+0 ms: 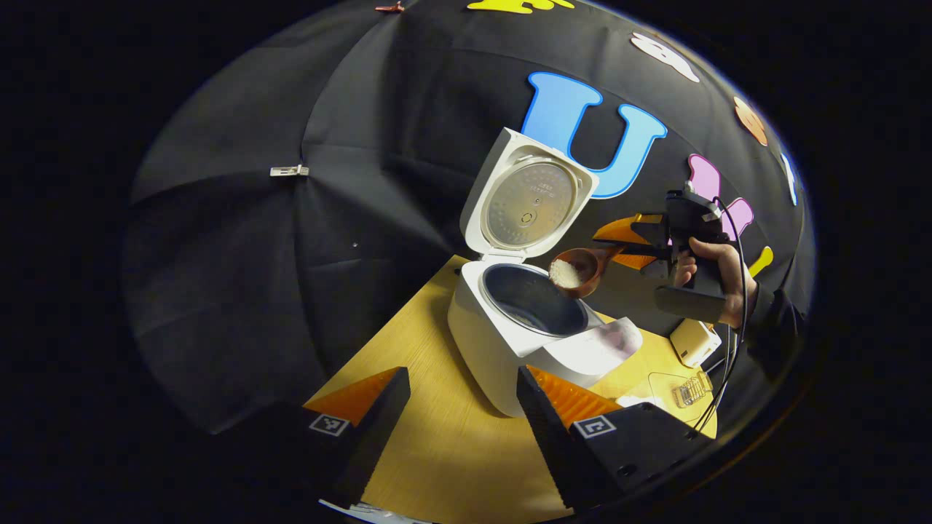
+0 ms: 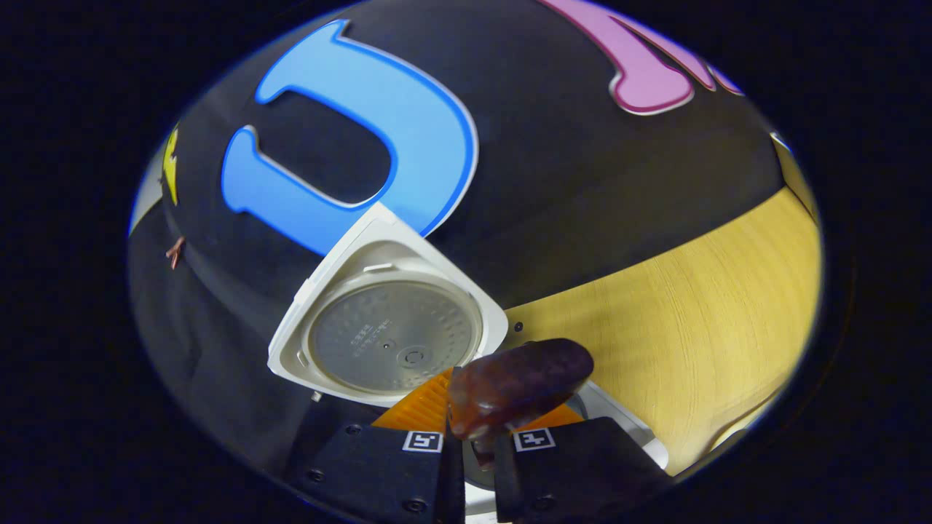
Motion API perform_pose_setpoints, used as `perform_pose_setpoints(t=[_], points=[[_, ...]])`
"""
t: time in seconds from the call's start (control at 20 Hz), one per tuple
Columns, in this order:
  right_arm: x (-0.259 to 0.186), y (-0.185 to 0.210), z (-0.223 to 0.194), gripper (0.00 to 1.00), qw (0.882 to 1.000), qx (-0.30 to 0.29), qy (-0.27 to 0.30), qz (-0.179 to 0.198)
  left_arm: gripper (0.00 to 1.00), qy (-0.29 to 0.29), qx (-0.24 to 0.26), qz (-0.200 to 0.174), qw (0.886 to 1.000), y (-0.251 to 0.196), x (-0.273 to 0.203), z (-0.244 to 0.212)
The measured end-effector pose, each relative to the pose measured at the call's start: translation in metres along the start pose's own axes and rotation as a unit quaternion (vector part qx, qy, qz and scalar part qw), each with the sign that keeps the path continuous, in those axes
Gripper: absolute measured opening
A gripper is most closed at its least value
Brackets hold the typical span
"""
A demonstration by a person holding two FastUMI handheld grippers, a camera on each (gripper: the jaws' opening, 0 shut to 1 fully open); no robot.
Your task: Close the left gripper, press the button to open the rice cooker; take a wooden spoon from the chopstick holder with the right hand, scoop a spoonful of rice and pour it into the rice cooker, then put the wooden spoon back into the chopstick holder.
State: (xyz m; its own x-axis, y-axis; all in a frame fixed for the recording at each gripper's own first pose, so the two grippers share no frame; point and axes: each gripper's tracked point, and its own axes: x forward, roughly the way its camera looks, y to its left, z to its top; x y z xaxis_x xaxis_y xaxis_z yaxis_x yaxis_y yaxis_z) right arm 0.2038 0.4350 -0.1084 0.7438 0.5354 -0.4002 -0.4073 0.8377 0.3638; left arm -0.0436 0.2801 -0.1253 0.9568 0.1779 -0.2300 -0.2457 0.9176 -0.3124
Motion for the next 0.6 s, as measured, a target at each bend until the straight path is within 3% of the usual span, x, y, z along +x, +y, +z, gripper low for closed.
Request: perform_pose_setpoints(t=[0.15, 0.3, 0.45, 0.6], points=[[0.01, 0.004, -0.017, 0.2, 0.998, -0.07, 0.004, -0.005, 0.95, -0.003, -0.007, 0.006, 1.0, 0.005, 0.0, -0.001], [0.014, 0.007, -0.027, 0.21, 0.986, -0.164, -0.009, -0.009, 0.95, -0.005, -0.01, 0.011, 1.0, 0.009, -0.001, 0.001], [0.009, 0.014, -0.03, 0.2, 0.964, -0.265, -0.025, 0.002, 0.95, -0.004, -0.014, 0.012, 1.0, 0.011, 0.001, -0.003], [0.001, 0.016, -0.031, 0.2, 0.928, -0.37, -0.034, -0.001, 0.95, -0.001, -0.028, 0.014, 0.999, 0.012, -0.001, -0.007]])
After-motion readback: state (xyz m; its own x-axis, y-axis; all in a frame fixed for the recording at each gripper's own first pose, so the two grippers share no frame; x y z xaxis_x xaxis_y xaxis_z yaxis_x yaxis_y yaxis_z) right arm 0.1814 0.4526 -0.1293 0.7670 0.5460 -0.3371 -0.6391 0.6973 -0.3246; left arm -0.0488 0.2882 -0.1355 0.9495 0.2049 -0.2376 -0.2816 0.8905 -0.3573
